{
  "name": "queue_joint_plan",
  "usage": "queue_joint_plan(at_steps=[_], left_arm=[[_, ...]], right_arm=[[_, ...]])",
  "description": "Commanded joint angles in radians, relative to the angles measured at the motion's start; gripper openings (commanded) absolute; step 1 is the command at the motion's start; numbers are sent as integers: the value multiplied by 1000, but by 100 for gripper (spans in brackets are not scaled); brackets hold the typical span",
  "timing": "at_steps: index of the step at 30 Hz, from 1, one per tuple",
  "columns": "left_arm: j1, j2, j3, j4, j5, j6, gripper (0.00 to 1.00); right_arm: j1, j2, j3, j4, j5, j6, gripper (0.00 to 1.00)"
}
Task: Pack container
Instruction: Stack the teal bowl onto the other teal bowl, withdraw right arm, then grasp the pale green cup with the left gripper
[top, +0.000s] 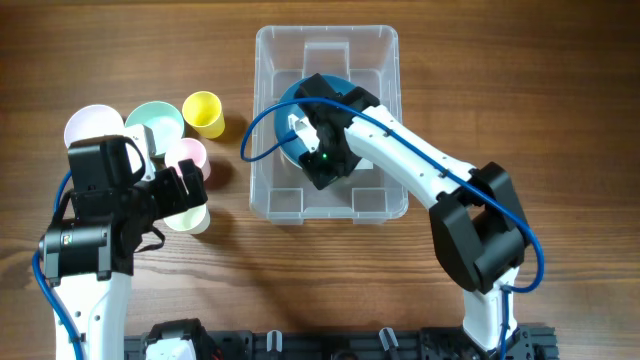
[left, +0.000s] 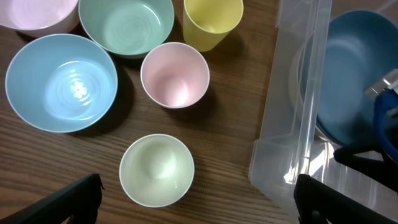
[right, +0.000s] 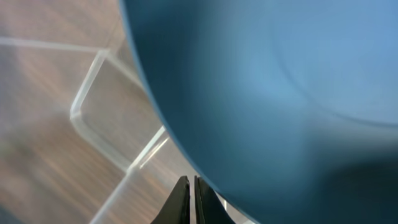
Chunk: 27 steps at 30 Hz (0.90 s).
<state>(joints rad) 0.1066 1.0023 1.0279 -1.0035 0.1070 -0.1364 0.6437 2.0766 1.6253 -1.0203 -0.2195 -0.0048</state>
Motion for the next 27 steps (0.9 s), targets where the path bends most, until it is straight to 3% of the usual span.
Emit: queue_joint_plan(at_steps=[1, 4, 13, 17, 19, 20, 21, 23, 27], left_arm=[[5, 0, 17, 0, 16, -6, 100], [5, 0, 17, -1, 16, -6, 100], [5, 0, 17, -4, 16, -6, 100], [5, 0, 17, -4, 16, -6, 100], [5, 0, 17, -4, 16, -6, 100], [5, 0, 17, -4, 16, -6, 100], [5, 0, 17, -4, 16, -6, 100], [5, 0, 17, -3, 16, -6, 100], [5, 7, 17, -6, -5, -37, 100]], right_arm=[[-11, 28, -5, 57, 142, 117, 5], [-40, 28, -4, 116, 256, 254, 5], [-61, 17, 1, 128, 184, 188, 4], [-62, -190, 66, 90, 186, 192, 6], [-89, -325, 73, 105, 250, 295, 10], [-128, -411, 73, 106, 302, 387, 36], [-192, -497, 73, 97, 309, 450, 55], [-343, -628, 73, 47, 272, 509, 71], [-622, -695, 66, -114, 161, 492, 78]])
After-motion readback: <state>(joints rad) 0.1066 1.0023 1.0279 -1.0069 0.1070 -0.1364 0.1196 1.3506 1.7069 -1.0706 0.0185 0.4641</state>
